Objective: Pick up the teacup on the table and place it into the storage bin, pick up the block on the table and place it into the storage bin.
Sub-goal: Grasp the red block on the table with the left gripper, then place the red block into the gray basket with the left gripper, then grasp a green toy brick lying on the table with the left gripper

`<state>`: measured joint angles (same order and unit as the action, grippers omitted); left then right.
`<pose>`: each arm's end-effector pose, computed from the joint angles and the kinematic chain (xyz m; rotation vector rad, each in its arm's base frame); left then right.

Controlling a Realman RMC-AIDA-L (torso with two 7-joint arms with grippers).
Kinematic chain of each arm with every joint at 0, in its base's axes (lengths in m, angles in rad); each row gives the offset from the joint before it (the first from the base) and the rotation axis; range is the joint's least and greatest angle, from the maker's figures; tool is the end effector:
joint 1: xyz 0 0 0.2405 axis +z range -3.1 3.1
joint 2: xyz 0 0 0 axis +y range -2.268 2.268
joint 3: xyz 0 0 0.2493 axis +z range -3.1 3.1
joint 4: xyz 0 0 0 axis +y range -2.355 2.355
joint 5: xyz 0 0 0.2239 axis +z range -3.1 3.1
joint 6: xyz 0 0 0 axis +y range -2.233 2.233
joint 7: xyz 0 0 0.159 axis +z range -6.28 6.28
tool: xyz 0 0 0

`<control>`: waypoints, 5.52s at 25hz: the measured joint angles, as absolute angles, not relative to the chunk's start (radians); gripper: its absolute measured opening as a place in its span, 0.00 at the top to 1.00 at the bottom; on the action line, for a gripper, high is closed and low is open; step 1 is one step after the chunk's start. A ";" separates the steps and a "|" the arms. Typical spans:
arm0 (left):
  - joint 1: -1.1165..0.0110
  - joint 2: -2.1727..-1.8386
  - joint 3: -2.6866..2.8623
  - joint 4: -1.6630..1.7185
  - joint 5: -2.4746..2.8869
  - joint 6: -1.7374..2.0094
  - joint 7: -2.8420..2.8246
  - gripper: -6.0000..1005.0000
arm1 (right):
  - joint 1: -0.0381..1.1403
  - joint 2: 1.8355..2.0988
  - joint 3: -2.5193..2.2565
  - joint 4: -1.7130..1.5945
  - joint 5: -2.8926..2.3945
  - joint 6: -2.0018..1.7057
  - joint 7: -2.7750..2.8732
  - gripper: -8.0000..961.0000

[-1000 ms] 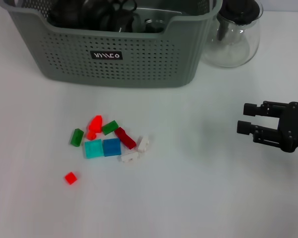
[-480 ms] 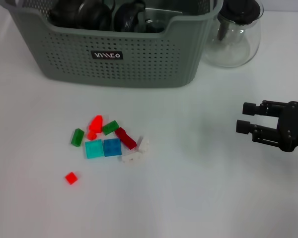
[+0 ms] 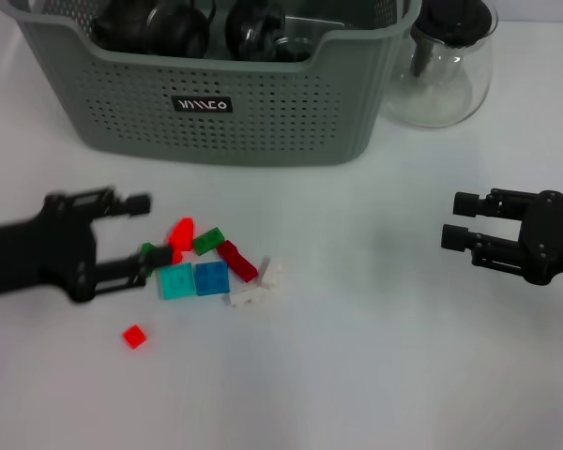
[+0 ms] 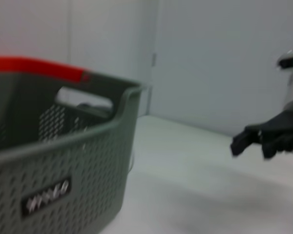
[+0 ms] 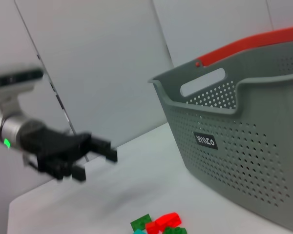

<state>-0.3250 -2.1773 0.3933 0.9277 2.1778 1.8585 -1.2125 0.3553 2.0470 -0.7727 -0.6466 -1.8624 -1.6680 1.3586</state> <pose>-0.3032 0.2610 0.0272 -2.6602 -0.5184 -0.6949 0.2918 0.2905 0.0002 -2.7036 0.7381 0.8279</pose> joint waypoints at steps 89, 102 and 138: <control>-0.787 -2.109 0.483 0.912 2.183 1.395 -1.859 0.81 | 0.401 2.061 -0.768 -0.633 -1.868 -1.659 1.350 0.39; -0.917 -2.108 0.888 0.961 2.529 1.081 -2.319 0.81 | 0.411 2.062 -0.766 -0.624 -1.868 -1.658 1.350 0.39; -0.341 -2.175 0.248 0.706 2.261 1.669 -0.929 0.28 | 0.414 2.062 -0.762 -0.609 -1.868 -1.651 1.350 0.39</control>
<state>-0.3406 -2.1753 0.2475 0.7064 2.2612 1.6687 -0.9285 0.4143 2.0617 -0.7623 -0.6087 -1.8683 -1.6511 1.3501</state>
